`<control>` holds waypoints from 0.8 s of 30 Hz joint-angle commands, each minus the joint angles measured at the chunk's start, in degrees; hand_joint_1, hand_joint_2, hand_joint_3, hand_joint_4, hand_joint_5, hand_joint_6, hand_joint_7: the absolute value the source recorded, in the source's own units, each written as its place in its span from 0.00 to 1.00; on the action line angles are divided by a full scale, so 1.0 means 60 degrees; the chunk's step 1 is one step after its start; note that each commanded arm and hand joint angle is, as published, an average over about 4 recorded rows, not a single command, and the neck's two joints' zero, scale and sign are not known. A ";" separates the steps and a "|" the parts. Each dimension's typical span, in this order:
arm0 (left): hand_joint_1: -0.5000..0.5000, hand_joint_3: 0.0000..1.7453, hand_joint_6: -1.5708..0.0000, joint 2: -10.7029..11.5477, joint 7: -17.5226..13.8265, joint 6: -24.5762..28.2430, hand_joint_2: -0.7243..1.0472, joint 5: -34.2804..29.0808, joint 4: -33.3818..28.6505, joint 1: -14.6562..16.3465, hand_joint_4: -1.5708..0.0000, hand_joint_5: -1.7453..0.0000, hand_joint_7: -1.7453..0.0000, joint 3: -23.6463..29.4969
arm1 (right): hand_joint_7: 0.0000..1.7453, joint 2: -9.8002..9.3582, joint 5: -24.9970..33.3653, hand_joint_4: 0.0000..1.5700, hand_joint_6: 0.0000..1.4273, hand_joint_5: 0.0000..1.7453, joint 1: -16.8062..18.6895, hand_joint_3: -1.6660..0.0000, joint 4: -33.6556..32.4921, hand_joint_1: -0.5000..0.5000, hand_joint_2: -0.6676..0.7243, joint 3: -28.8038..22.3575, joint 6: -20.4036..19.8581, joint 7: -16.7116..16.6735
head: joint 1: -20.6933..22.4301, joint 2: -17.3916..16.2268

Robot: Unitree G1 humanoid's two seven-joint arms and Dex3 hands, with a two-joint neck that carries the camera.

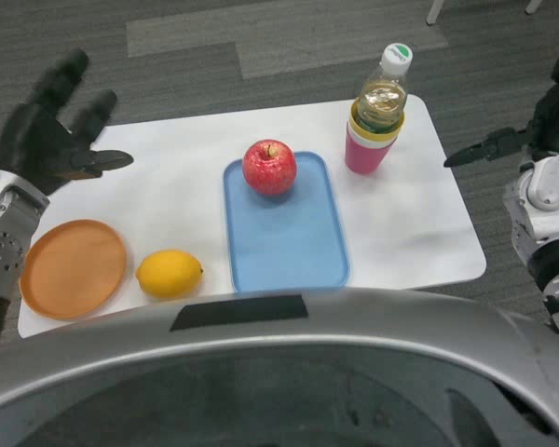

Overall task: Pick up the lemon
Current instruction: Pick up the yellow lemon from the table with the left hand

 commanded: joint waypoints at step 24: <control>0.00 0.05 1.00 0.2657 -0.0077 -0.1029 0.38 0.1365 0.0357 -0.1247 1.00 0.82 0.88 -0.3926 | 0.00 -0.0217 0.0078 0.00 0.00 0.00 -0.0318 1.00 0.1021 0.22 0.82 0.0131 0.0009 -0.0023 | 0.1153 0.0517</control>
